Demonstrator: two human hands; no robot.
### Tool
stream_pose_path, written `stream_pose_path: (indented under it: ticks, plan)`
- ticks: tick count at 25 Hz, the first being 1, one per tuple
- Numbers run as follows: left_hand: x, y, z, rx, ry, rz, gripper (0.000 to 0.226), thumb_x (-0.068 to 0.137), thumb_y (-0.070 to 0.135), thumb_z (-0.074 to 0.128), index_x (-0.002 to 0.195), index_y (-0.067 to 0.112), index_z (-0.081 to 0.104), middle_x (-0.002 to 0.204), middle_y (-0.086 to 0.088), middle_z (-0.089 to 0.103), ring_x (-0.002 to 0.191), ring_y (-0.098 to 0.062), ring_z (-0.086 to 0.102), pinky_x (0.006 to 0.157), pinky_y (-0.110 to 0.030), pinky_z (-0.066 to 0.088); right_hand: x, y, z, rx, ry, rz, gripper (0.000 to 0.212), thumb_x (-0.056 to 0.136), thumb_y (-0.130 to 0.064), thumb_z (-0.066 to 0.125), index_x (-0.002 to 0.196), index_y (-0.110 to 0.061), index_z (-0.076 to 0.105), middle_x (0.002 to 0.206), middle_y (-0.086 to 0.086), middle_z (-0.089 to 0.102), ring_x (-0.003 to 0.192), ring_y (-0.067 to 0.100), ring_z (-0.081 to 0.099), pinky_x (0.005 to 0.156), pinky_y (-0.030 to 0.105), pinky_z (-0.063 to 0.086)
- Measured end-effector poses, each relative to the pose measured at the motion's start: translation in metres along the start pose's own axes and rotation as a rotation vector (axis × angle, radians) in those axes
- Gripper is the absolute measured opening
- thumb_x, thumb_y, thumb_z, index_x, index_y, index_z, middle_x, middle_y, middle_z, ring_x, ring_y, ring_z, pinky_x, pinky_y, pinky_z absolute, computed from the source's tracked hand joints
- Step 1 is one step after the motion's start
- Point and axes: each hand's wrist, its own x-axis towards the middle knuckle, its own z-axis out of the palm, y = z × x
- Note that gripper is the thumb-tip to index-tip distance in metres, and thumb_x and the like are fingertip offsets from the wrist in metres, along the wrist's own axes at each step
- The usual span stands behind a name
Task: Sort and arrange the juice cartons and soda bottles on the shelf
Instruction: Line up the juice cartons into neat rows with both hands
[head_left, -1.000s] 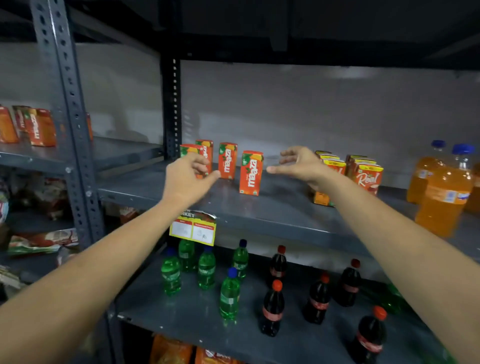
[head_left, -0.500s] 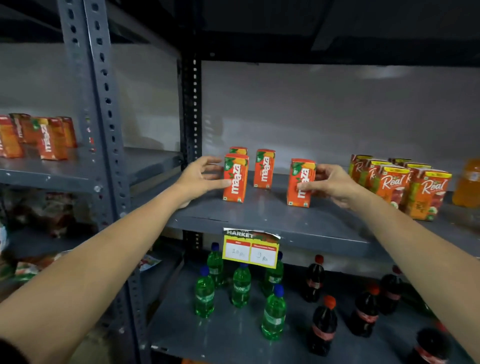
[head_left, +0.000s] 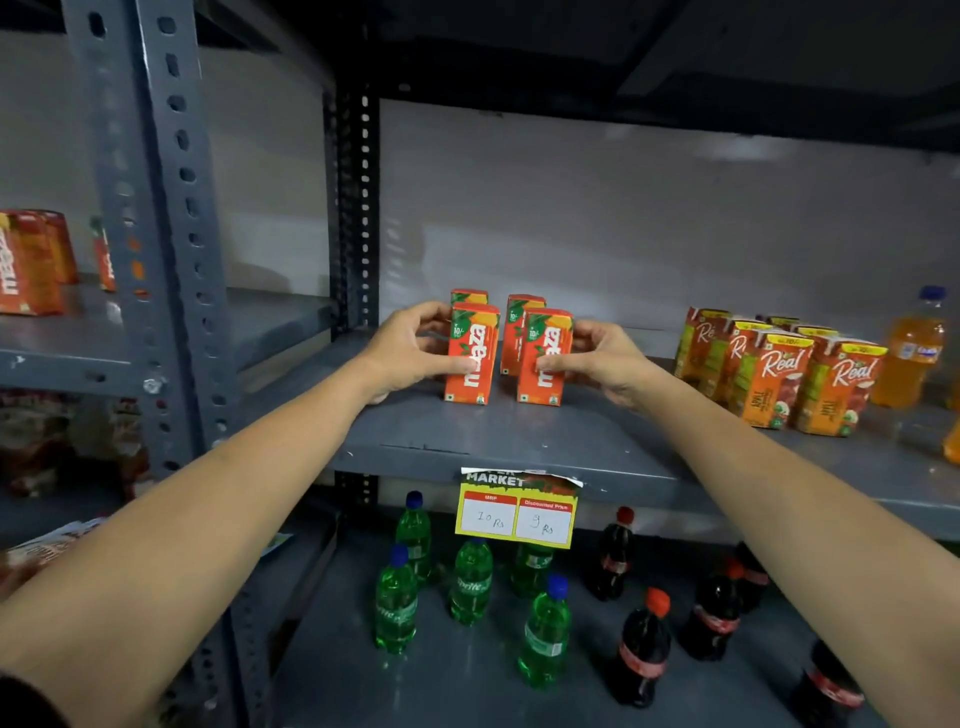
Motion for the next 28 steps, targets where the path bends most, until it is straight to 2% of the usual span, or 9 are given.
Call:
stream_pose_path:
  ticks: [4,11,15,21,25,28]
  plan:
    - [0.0,0.0,-0.004,-0.003,0.008,0.008,0.056,0.051,0.024,0.085,0.101,0.028,0.059,0.104,0.003,0.067,0.092,-0.008,0.068,0.067,-0.028,0.058,0.003,0.001,0.013,-0.007,-0.018,-0.015,0.037,0.067,-0.003,0.081,0.095,-0.021,0.064,0.08,-0.008,0.077,0.079,0.008,0.073,0.057,0.022,0.056]
    - [-0.001,-0.007,-0.005,-0.025,0.018,-0.003,0.055,0.064,0.01,0.082,0.11,0.023,0.056,0.109,0.002,0.065,0.095,-0.012,0.067,0.072,-0.032,0.059,0.0,0.002,0.012,0.001,-0.01,-0.024,0.035,0.068,-0.007,0.08,0.094,-0.023,0.064,0.087,-0.006,0.074,0.079,0.006,0.073,0.057,0.021,0.056]
    - [-0.001,-0.009,-0.005,-0.008,0.03,0.005,0.054,0.064,0.014,0.083,0.109,0.022,0.056,0.109,0.003,0.065,0.096,-0.012,0.067,0.074,-0.03,0.057,0.0,0.004,0.011,-0.018,-0.02,-0.017,0.037,0.068,-0.011,0.08,0.098,-0.023,0.063,0.098,-0.001,0.072,0.086,0.01,0.072,0.064,0.025,0.058]
    - [0.0,-0.01,-0.005,0.047,0.043,0.021,0.048,0.061,0.021,0.085,0.099,0.03,0.057,0.106,0.005,0.066,0.093,-0.01,0.067,0.074,-0.029,0.057,-0.001,0.004,0.009,-0.041,-0.04,-0.023,0.033,0.07,-0.011,0.079,0.097,-0.022,0.063,0.094,-0.003,0.074,0.084,0.009,0.073,0.063,0.023,0.058]
    - [0.0,-0.012,-0.005,0.062,0.033,0.015,0.051,0.057,0.023,0.086,0.1,0.027,0.058,0.106,0.003,0.067,0.094,-0.01,0.067,0.082,-0.037,0.057,-0.002,0.004,0.01,-0.086,-0.048,-0.027,0.032,0.072,-0.015,0.078,0.098,-0.024,0.062,0.097,-0.004,0.072,0.084,0.006,0.072,0.063,0.021,0.057]
    - [-0.006,-0.007,-0.002,0.187,0.056,0.007,0.066,0.056,0.026,0.088,0.113,0.018,0.055,0.117,0.0,0.063,0.107,-0.013,0.059,0.097,-0.042,0.048,-0.008,0.002,0.007,-0.174,-0.064,-0.054,0.039,0.071,-0.022,0.08,0.104,-0.021,0.061,0.103,-0.002,0.07,0.092,0.009,0.069,0.073,0.022,0.057]
